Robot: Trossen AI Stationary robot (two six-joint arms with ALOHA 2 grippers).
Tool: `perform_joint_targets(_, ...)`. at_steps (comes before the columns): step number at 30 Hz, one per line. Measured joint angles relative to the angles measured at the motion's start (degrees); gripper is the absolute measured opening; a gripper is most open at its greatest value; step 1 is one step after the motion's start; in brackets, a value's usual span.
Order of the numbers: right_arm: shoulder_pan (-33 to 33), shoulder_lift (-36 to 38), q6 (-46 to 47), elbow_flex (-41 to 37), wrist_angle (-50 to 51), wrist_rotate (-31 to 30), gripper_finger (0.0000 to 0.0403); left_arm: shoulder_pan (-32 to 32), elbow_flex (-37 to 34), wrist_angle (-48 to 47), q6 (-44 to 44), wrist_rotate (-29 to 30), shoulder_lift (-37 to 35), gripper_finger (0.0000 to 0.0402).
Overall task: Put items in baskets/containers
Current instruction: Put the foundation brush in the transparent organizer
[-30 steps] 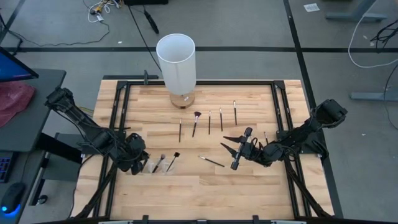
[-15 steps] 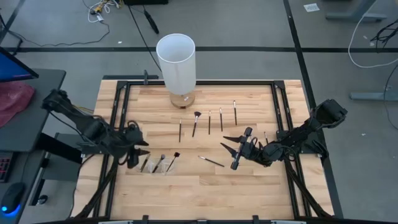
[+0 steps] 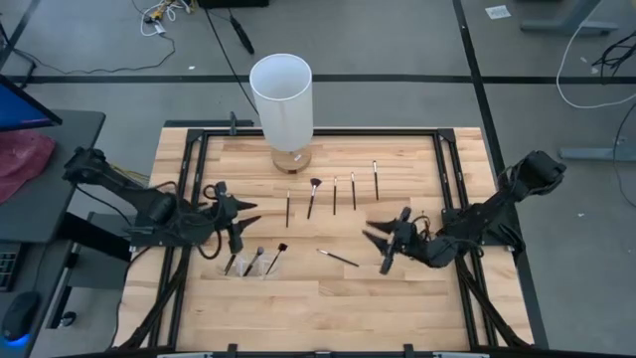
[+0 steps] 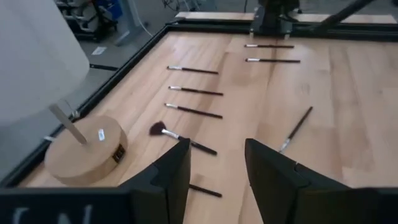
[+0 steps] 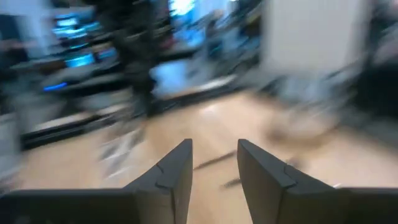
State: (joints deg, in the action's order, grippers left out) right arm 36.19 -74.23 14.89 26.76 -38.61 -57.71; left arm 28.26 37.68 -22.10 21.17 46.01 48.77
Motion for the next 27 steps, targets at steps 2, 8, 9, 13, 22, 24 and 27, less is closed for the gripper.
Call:
perform_joint_targets(2,-0.7,1.8,9.5,0.0,8.4,8.8,0.013,-1.4,-4.2,6.9,-0.6,-0.3,0.0,0.0154)
perform_joint_targets(8,-2.8,4.7,34.0,0.0,36.6,19.8,0.013,-7.1,-14.2,28.8,-6.5,-5.1,0.0,0.0154)
perform_joint_targets(9,-3.1,5.4,37.5,0.0,41.3,20.6,0.013,-8.4,-15.1,31.5,-6.5,-7.0,0.0,0.0154)
perform_joint_targets(13,-4.3,8.2,50.9,0.0,58.5,21.4,0.013,-13.1,-16.6,38.8,-6.4,-13.9,0.0,0.0153)
perform_joint_targets(22,-5.1,7.9,64.6,0.0,79.3,22.9,0.0184,-17.9,-16.7,43.4,-6.7,-15.3,5.3,0.0153)
perform_joint_targets(24,-5.1,6.6,64.1,0.0,79.2,22.7,0.0202,-18.0,-16.7,45.5,-6.7,-15.3,7.4,0.0153)
perform_joint_targets(27,-5.1,3.1,64.1,0.0,79.2,22.2,0.0215,-18.0,-16.7,48.2,-6.8,-15.3,10.9,0.0153)
